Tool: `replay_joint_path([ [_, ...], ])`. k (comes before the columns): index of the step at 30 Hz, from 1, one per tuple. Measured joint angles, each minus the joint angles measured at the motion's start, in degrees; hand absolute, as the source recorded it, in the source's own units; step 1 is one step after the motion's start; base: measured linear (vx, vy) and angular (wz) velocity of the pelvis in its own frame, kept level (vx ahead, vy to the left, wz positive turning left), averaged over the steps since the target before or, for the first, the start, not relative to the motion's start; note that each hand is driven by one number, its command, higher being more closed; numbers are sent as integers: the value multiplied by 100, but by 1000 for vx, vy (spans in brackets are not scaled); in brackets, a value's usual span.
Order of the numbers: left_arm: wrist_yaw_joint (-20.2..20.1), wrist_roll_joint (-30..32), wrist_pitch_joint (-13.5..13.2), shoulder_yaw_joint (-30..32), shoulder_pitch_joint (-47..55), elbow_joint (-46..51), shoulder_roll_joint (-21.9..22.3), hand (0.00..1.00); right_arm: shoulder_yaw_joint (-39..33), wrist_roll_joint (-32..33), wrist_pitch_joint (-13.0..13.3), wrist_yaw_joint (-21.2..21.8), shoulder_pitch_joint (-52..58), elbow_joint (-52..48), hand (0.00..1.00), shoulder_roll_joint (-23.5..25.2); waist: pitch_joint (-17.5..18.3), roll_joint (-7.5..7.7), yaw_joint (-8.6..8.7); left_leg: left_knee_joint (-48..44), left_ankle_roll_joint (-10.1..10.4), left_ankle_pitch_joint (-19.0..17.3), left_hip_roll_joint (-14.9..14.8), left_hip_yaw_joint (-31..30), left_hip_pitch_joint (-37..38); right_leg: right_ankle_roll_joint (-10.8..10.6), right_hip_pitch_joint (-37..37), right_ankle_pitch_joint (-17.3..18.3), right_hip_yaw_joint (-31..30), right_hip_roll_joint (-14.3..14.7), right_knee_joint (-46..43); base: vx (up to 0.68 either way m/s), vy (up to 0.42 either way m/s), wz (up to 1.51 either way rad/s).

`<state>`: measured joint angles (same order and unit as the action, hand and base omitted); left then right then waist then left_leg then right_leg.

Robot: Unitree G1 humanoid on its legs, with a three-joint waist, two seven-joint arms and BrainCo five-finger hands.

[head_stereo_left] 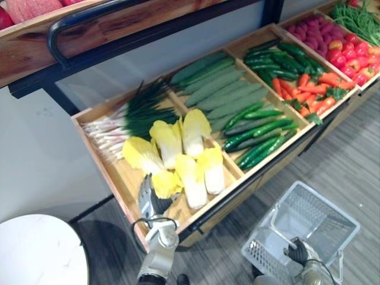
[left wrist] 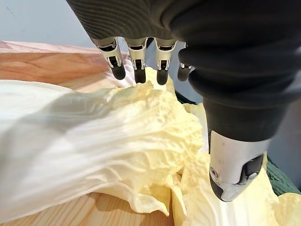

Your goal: Pick vegetable in the basket

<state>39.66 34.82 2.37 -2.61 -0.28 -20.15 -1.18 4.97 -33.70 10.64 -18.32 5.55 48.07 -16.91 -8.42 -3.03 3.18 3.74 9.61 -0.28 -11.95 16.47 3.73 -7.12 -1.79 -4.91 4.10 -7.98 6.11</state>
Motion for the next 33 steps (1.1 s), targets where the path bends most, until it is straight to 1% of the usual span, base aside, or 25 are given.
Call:
replay_joint_path([
  [5, -2, 9, -15, -112, -1, -600, 0, 0, 13, 3, -15, -29, -34, 5, 100, 65, 3, 4, -6, 0, -12, 8, 32, -3, -3, -17, -2, -10, 2, -35, 28, 0, 0, 0],
  [15, 79, 4, -17, -140, -10, -782, -4, 0, 12, 11, -27, -239, -92, 201, 100, 155, 3, 7, -8, 28, -18, -10, 30, 25, 28, -18, -2, -10, -22, -28, 25, 0, 0, 0],
  [18, 101, 9, -57, -117, -19, -1002, -20, 0, 11, 14, -30, -239, -103, 232, 100, 169, 4, 8, -12, 30, -18, -11, 31, 26, 39, -17, 9, -10, -22, -29, 19, 0, 0, 0],
  [21, 188, 16, -58, 30, -145, -1347, -26, 0, 13, 14, -29, -239, -102, 237, 100, 170, 6, 10, -10, 25, -18, -10, 30, 25, 47, -18, 18, -10, -22, -29, 11, 0, 0, 0],
  [24, 403, 15, -53, 249, -367, -1996, -62, 0, 39, 14, -24, -259, -104, 284, 100, 169, 17, 28, -9, 16, -18, -10, 29, 26, 49, -18, 22, -10, -22, -28, 28, 0, 0, 0],
  [26, 564, 1, -47, 373, -551, -2495, -141, 0, 114, 15, 1, -279, -150, 467, 100, 168, 46, 73, -2, 17, -17, -14, 25, 41, 54, -18, 19, -9, -35, -25, 30, 0, 0, -2],
  [29, 837, -95, -15, 447, -707, -2780, -100, 0, 230, 15, 5, -357, -155, 500, 100, 166, 43, 82, 12, 15, -7, -32, 18, 94, 78, -19, 4, -9, -87, -13, 29, 0, 0, -9],
  [32, 1007, -251, 13, 467, -738, -2905, -89, 0, 308, 14, 36, -389, -191, 603, 100, 147, 41, 86, 21, 16, 8, -55, 0, 188, 137, -19, 5, -9, -163, 9, 29, 5, 1, -14],
  [33, 1092, -358, 28, 487, -744, -2950, -81, 0, 387, 16, 58, -394, -216, 636, 100, 135, 49, 84, 72, 12, 21, -70, -7, 193, 145, -19, 8, -8, -173, 15, 28, 9, 0, -7],
])
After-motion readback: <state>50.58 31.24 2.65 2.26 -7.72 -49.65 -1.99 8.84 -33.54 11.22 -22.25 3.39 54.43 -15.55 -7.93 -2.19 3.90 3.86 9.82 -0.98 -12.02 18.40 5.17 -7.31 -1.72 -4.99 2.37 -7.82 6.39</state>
